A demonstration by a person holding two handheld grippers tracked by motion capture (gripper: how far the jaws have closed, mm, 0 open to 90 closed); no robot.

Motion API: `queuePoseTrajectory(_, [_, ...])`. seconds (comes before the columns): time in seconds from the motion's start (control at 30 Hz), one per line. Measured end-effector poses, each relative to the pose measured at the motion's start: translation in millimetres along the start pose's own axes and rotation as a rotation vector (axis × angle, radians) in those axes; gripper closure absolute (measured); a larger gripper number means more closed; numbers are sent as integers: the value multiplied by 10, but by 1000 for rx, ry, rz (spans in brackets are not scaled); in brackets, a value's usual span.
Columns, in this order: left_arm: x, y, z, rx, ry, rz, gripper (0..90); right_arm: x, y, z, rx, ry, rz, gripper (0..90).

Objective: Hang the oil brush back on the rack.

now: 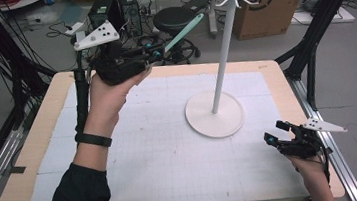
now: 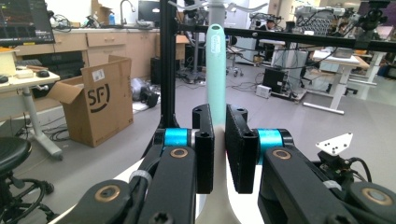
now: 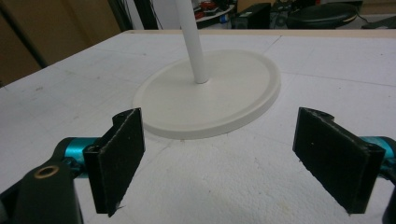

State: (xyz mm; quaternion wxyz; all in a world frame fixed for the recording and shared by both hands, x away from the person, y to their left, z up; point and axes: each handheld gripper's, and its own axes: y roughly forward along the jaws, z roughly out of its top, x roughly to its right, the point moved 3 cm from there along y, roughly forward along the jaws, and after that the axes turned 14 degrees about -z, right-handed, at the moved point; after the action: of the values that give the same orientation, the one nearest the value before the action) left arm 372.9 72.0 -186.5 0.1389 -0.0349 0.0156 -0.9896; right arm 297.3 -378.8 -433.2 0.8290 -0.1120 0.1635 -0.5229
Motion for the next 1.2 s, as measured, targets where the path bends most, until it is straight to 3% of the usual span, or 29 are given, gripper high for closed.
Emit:
queuePoseTrajectory(0.63, [44,161,212,14,23,-25,821,-7,-7,-2,-3,5,5,160])
queuePoseTrajectory(1.2, [10,263,174,-8,28,-25,821,16,-25,2,4,8,2,160])
